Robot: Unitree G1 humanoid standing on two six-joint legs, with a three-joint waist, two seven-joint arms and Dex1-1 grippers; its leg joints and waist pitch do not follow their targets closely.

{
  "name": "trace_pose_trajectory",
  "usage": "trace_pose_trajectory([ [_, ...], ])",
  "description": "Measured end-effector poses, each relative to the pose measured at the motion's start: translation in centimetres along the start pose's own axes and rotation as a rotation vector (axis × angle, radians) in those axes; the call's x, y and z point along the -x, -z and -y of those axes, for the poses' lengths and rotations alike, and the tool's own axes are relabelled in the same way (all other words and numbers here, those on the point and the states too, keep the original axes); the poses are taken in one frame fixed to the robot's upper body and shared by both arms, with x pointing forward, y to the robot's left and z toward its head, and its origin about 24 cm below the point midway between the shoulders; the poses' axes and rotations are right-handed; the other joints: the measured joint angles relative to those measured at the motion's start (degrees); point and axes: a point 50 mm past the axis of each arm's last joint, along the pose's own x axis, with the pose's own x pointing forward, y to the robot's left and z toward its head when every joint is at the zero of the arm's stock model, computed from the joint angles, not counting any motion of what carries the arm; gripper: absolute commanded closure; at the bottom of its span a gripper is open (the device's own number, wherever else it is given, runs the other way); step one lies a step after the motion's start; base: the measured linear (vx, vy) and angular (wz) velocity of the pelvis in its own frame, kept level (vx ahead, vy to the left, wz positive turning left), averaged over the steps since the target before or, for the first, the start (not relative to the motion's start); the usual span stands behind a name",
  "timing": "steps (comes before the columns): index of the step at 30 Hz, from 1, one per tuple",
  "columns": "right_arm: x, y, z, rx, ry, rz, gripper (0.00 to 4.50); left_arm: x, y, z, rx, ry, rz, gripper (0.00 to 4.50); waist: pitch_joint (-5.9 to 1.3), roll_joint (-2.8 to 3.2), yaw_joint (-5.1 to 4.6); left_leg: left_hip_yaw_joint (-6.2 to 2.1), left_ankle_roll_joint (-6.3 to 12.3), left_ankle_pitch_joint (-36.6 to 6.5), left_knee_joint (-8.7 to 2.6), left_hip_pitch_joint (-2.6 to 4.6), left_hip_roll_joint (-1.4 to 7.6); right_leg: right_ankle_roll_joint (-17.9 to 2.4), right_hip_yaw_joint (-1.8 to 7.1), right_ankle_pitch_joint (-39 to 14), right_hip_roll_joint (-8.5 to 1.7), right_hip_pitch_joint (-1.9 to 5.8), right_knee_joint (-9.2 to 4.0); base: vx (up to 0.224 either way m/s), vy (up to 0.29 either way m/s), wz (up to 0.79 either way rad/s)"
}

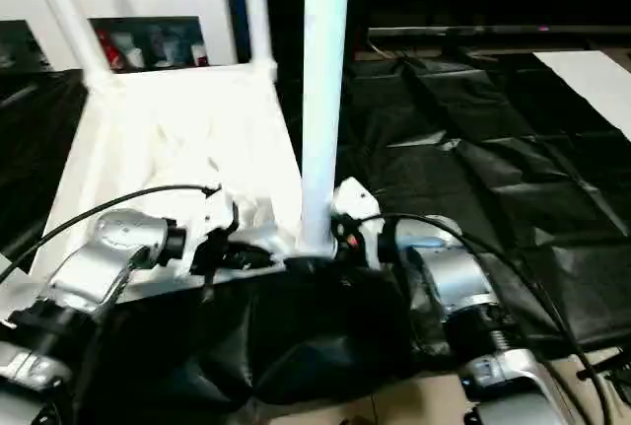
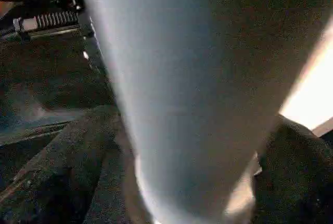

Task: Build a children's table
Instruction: Rotate leg to tighten

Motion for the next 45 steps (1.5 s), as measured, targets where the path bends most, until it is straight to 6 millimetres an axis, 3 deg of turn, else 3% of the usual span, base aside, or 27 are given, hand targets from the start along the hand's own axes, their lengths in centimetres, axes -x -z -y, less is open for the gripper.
trace_pose_trajectory([
  [10, 0.1, 0.0, -0.1, -0.003, -0.014, 0.006, 1.12, 0.0, 0.0, 0.2, -0.006, 0.01, -0.005, 4.5, 0.0, 0.0, 0.02, 0.0, 0.0, 0.0, 0.03, 0.0, -0.01, 0.0, 0.01, 0.0, 0.0, 0.02, 0.01, 0.0, 0.0, 0.0],
  [12, 0.1, 0.1, -0.1, -0.005, -0.017, 0.006, 1.45, 0.0, 0.0, 0.2, -0.006, 0.012, -0.007, 4.5, 0.0, 0.0, 0.03, 0.0, 0.0, 0.0, 0.03, -0.01, -0.01, 0.01, 0.01, -0.01, 0.0, 0.02, 0.0, 0.0, 0.0, 0.0],
  [16, 0.0, 0.3, -0.4, -0.023, -0.023, 0.021, 1.51, -0.1, 0.1, 0.2, -0.005, 0.015, -0.01, 4.5, 0.0, 0.0, 0.03, 0.0, 0.0, 0.0, 0.04, -0.02, 0.0, 0.01, 0.01, -0.01, 0.0, 0.02, -0.01, 0.0, 0.0, 0.0],
  [18, -0.3, 0.3, -0.4, -0.037, -0.008, 0.037, 1.87, -0.2, 0.1, 0.2, -0.003, 0.001, -0.004, 4.5, 0.0, 0.0, 0.04, 0.0, 0.0, 0.0, 0.04, -0.01, -0.01, 0.01, 0.01, -0.01, -0.01, 0.03, 0.0, 0.0, 0.0, 0.0],
  [22, -1.3, 0.1, 0.9, -0.098, 0.255, 0.101, 2.09, -1.7, -0.4, -1.1, 0.031, -0.162, 0.015, 4.5, 0.0, 0.0, -0.54, 0.0, 0.0, 0.0, 0.06, 0.12, -0.03, 0.11, 0.02, -0.03, -0.01, 0.05, 0.05, 0.0, 0.0, 0.0],
  [27, -2.9, -0.1, 2.7, -0.196, 0.622, 0.131, 2.34, -4.3, -1.5, -2.3, 0.096, -0.352, 0.028, 4.5, -0.01, 0.0, -2.66, -0.02, -0.02, 0.0, 0.0, 0.24, -0.04, 0.12, 0.02, 0.0, 0.0, 0.07, 0.04, 0.0, 0.0, 0.0],
  [30, -3.3, -0.3, 3.0, -0.216, 0.718, 0.138, 2.34, -5.0, -1.8, -2.5, 0.113, -0.398, 0.036, 4.5, -0.08, 0.12, -3.09, -0.06, -0.02, 0.0, -0.11, 0.24, -0.04, 0.17, 0.0, -0.03, 0.02, 0.05, 0.02, 0.0, 0.0, 0.0],
  [31, -3.4, -0.4, 3.0, -0.212, 0.733, 0.138, 1.87, -5.2, -1.9, -2.5, 0.115, -0.405, 0.037, 4.5, -0.09, 0.13, -3.1, -0.06, -0.02, 0.0, -0.15, 0.24, -0.05, 0.15, -0.01, -0.02, 0.03, 0.05, 0.01, 0.0, 0.0, 0.0],
  [36, -3.8, -0.5, 2.8, -0.188, 0.744, 0.148, 1.43, -5.4, -2.0, -2.5, 0.111, -0.413, 0.037, 4.5, -0.12, 0.18, -3.18, -0.04, -0.01, 0.0, -0.1, 0.24, -0.06, 0.04, 0.04, 0.03, 0.03, 0.08, -0.04, 0.0, 0.0, 0.0],
  [42, -3.6, -0.5, 2.3, -0.177, 0.634, 0.169, 0.88, -4.6, -1.6, -2.2, 0.102, -0.36, 0.031, 4.5, -0.12, 0.18, -3.37, -0.06, -0.01, 0.0, -0.19, 0.27, -0.05, 0.05, 0.03, 0.02, 0.07, 0.05, -0.03, 0.0, 0.0, 0.0],
  [45, -3.3, -0.6, 2.0, -0.121, 0.528, 0.139, 0.83, -3.9, -1.3, -2.0, 0.096, -0.314, 0.03, 4.5, -0.12, 0.18, -3.14, -0.07, -0.01, 0.0, -0.2, 0.24, -0.04, 0.03, 0.01, 0.03, 0.06, 0.04, -0.03, 0.0, 0.0, 0.0],
])
